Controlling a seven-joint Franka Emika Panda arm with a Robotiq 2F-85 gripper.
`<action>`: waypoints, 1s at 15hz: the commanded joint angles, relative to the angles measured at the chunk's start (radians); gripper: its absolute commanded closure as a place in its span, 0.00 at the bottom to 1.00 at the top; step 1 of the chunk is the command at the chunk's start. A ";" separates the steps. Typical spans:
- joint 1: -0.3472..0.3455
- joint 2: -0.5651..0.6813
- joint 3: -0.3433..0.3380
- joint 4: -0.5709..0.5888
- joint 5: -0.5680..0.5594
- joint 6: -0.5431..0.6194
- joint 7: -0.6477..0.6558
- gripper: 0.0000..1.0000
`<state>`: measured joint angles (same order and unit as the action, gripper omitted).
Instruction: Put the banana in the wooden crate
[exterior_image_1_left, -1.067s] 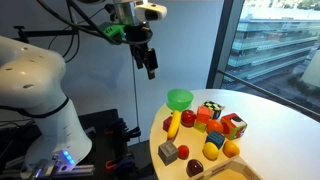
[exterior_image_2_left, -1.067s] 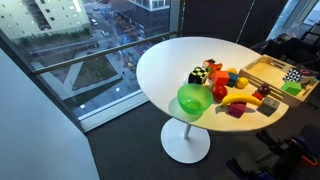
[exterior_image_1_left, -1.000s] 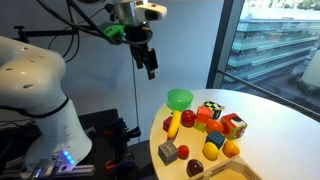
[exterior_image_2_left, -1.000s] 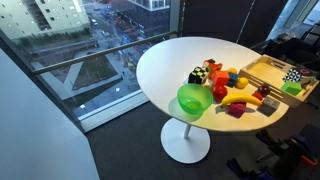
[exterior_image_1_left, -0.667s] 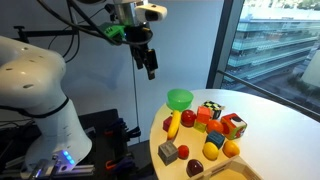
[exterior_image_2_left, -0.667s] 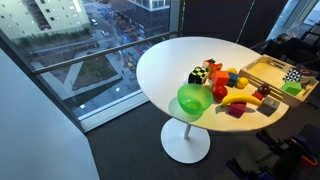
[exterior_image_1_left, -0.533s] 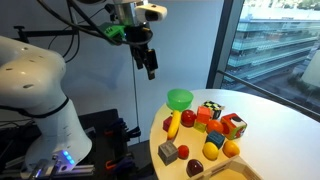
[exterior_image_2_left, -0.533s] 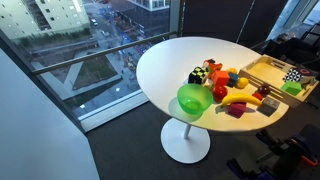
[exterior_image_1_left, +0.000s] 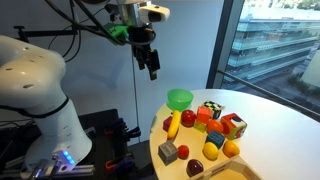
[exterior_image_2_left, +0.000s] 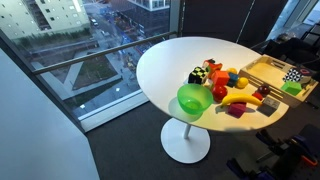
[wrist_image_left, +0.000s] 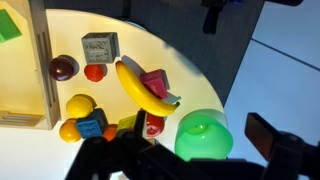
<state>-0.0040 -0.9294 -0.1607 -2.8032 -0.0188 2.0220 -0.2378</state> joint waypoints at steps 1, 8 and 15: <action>-0.002 0.085 0.017 0.029 0.004 0.041 0.021 0.00; 0.008 0.262 0.027 0.065 0.007 0.157 0.009 0.00; 0.032 0.450 0.014 0.116 0.017 0.248 -0.061 0.00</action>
<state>0.0112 -0.5679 -0.1376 -2.7413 -0.0188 2.2520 -0.2484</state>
